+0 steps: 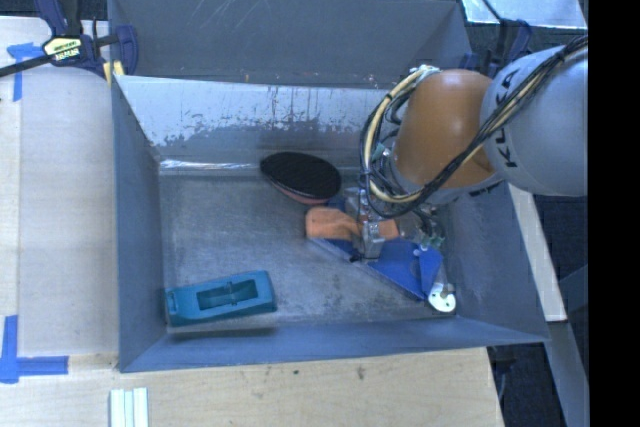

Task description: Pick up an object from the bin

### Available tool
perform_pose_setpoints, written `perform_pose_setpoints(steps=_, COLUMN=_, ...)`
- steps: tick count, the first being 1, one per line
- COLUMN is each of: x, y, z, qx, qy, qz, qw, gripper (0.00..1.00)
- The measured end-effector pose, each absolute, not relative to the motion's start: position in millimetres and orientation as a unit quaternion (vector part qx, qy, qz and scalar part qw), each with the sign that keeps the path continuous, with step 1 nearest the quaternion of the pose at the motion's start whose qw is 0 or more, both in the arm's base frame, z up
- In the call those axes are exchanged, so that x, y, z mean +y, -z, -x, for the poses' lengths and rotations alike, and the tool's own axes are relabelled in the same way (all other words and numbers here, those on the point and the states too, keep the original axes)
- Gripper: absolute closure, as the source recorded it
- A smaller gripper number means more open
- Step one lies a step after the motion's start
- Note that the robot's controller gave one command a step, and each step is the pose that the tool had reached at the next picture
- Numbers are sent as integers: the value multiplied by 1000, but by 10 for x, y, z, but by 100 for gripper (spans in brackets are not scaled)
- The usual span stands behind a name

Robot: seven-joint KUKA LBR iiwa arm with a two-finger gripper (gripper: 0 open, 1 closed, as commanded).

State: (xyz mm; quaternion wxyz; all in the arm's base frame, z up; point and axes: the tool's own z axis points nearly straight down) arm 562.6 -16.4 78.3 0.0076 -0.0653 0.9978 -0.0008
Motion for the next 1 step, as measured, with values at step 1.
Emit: perform_pose_setpoints(steps=1, x=128, y=-2018, z=-5716, qx=996, qy=0, qz=91, qw=2, gripper=100)
